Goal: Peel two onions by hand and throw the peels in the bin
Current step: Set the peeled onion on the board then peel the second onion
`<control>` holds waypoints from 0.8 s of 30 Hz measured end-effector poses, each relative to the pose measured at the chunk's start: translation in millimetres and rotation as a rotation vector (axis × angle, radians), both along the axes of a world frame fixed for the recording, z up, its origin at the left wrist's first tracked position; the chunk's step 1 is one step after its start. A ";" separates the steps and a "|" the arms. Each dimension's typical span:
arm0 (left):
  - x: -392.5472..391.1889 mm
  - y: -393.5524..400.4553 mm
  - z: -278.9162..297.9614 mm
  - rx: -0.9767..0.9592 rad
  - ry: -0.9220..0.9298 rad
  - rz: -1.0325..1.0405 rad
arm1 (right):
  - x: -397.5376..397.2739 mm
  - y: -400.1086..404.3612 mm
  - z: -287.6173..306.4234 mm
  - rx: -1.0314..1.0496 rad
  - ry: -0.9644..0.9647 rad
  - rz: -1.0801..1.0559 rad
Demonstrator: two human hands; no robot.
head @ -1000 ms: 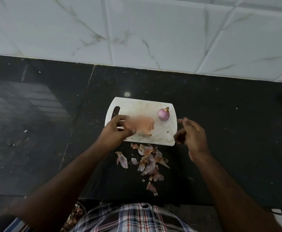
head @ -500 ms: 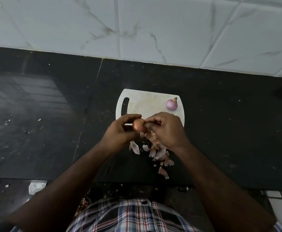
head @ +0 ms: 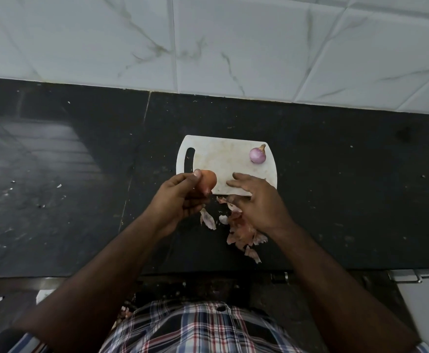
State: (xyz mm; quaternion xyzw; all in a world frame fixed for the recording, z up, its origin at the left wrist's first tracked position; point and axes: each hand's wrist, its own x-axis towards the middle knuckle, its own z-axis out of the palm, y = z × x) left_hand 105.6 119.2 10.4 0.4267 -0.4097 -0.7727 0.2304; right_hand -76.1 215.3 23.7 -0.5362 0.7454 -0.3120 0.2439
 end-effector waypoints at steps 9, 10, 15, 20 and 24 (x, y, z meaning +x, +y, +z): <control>-19.0 4.1 25.1 0.002 -0.020 -0.125 | 6.4 -13.4 19.1 -0.131 -0.391 0.011; -20.1 4.4 26.2 -0.011 -0.015 -0.119 | 4.9 -13.6 19.3 -0.143 -0.409 -0.001; -21.3 3.9 27.2 -0.035 0.180 -0.067 | -0.2 -14.6 19.1 -0.200 -0.455 -0.084; -27.4 6.1 30.2 -0.094 0.172 0.000 | -2.5 -15.6 21.9 -0.190 -0.540 -0.089; -32.1 8.0 27.9 -0.119 0.131 0.071 | -5.4 -14.0 20.6 -0.156 -0.509 -0.054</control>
